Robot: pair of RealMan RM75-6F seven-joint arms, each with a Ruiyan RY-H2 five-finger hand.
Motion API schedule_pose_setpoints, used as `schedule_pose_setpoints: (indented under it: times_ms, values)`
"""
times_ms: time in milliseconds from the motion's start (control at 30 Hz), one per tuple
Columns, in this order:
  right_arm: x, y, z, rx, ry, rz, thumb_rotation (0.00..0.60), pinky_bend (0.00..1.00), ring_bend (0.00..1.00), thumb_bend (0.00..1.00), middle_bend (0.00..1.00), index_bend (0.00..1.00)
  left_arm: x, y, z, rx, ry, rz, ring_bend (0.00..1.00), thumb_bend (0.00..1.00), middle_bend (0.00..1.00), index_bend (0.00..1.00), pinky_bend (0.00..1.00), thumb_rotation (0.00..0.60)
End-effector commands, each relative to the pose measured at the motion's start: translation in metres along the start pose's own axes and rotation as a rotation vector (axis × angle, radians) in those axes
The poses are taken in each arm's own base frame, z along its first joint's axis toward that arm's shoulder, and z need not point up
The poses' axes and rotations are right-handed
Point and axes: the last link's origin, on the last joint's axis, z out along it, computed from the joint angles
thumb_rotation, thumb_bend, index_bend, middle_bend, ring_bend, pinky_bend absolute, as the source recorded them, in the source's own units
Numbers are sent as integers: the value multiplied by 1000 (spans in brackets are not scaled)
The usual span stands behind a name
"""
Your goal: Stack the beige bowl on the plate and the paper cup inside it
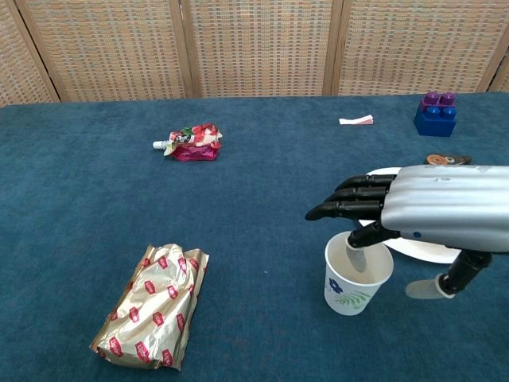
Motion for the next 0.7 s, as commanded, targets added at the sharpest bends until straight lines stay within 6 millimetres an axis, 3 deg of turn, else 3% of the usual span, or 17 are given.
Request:
schedule_pose_setpoints:
  times_ms: [33,333,533,700]
  values:
    - [-7,0,7,-5,-18,5,600,0,0,342,0,471,0,-1,0,3,0,-2,0,0,0,0,0,600]
    - [-14,-5,18,3,4,58,600,0,0,559,0,623,0,-3,1,11,-4,-2,0,0,0,0,0,600]
    - [-8,-5,19,6,54,94,600,0,0,571,0,649,0,-5,1,17,-4,-3,0,0,0,0,0,600]
    - [11,4,12,-19,130,112,600,0,0,571,0,649,-1,-5,1,16,-4,0,0,0,0,0,0,600]
